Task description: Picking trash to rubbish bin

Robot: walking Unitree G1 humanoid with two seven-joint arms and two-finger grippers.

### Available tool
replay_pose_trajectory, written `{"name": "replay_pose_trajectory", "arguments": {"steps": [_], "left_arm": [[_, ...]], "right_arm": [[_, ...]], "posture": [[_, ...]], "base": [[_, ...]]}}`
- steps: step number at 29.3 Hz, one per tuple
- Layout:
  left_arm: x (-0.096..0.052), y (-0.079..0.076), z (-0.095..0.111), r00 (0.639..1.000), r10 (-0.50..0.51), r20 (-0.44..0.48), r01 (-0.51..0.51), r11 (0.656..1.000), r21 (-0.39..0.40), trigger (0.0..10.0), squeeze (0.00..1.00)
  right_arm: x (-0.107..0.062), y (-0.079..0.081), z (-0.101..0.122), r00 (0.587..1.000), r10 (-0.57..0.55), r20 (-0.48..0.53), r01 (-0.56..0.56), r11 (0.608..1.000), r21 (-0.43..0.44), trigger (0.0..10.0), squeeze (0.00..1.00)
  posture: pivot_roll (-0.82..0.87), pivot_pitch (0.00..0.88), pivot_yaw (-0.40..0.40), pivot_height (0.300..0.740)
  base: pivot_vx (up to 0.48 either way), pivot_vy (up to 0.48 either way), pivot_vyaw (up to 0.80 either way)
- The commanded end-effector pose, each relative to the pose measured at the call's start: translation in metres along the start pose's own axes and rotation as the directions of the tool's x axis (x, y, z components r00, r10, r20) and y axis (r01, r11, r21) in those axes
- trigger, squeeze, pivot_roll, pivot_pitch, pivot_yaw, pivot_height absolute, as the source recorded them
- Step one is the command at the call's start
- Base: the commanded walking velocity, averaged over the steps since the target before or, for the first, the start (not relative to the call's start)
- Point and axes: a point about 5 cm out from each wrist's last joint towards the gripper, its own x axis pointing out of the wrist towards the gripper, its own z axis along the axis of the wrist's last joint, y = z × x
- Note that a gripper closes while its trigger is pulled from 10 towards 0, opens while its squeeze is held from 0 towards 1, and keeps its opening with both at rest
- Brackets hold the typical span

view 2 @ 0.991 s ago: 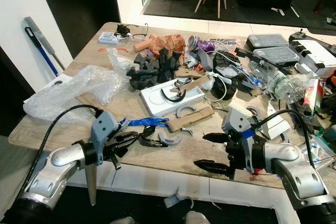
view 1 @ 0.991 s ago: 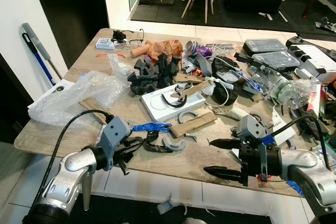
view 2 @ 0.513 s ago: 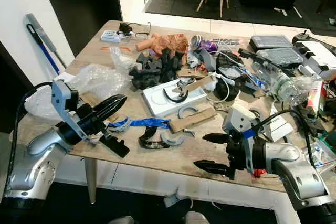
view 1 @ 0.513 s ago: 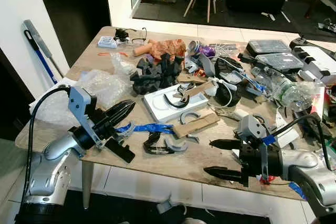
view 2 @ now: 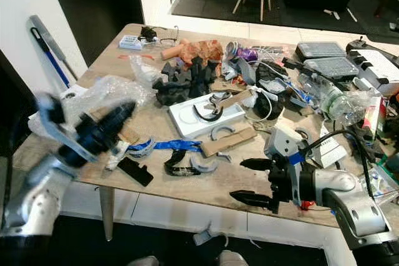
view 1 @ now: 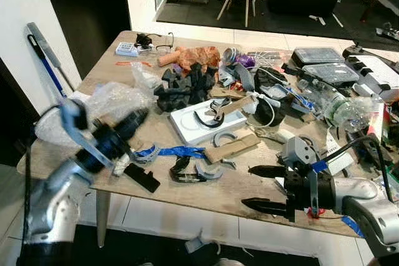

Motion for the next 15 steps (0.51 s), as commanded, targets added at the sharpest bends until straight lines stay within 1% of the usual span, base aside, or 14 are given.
{"name": "replay_pose_trajectory", "arguments": {"steps": [1,2,4,7,9,12,13,15], "left_arm": [[0.0,-0.001,0.0,0.999,0.012,0.03,-0.011,0.999,-0.05,10.0,1.0],[0.001,-0.001,0.002,0.999,0.012,0.049,-0.008,0.997,-0.071,10.0,1.0],[0.002,0.0,0.001,0.999,0.023,0.047,-0.019,0.997,-0.068,10.0,1.0],[0.004,0.004,-0.008,0.999,0.052,-0.008,-0.052,0.998,-0.031,10.0,1.0],[0.004,0.004,-0.011,0.998,0.056,-0.022,-0.056,0.998,-0.026,10.0,1.0],[0.003,0.005,-0.017,0.995,0.067,-0.072,-0.067,0.998,-0.002,10.0,1.0],[0.003,0.005,-0.018,0.993,0.069,-0.095,-0.068,0.998,0.013,10.0,1.0],[0.0,0.007,-0.022,0.979,0.076,-0.188,-0.056,0.992,0.112,10.0,1.0]], "right_arm": [[0.0,0.0,0.0,1.0,0.008,-0.006,-0.008,1.0,0.004,10.0,0.0],[0.0,0.001,0.0,1.0,0.009,-0.007,-0.009,1.0,0.004,10.0,0.0],[0.0,0.001,0.0,1.0,0.01,-0.007,-0.01,1.0,0.004,10.0,0.0],[0.001,0.001,0.0,1.0,0.012,-0.008,-0.012,1.0,0.004,10.0,0.0],[0.001,0.001,0.0,1.0,0.012,-0.008,-0.012,1.0,0.004,10.0,0.0],[0.001,0.001,-0.001,1.0,0.012,-0.01,-0.012,1.0,0.005,10.0,0.0],[0.001,0.001,-0.001,1.0,0.012,-0.011,-0.012,1.0,0.005,10.0,0.0],[0.001,0.001,-0.002,1.0,0.012,-0.015,-0.012,1.0,0.005,10.0,0.0]], "posture": [[-0.03,0.0,-0.023,0.74],[-0.03,0.0,-0.023,0.74],[-0.03,0.0,-0.023,0.74],[-0.02,0.0,-0.022,0.74],[-0.02,0.0,-0.022,0.74],[-0.03,0.0,-0.021,0.74],[-0.03,0.0,-0.02,0.74],[-0.03,0.0,-0.02,0.74]], "base": [[0.0,0.0,0.0],[0.0,0.0,0.0],[0.0,0.0,0.0],[0.0,0.0,0.0],[0.0,0.0,0.0],[0.0,0.0,0.0],[0.0,0.0,0.0],[0.0,0.0,0.0]]}}
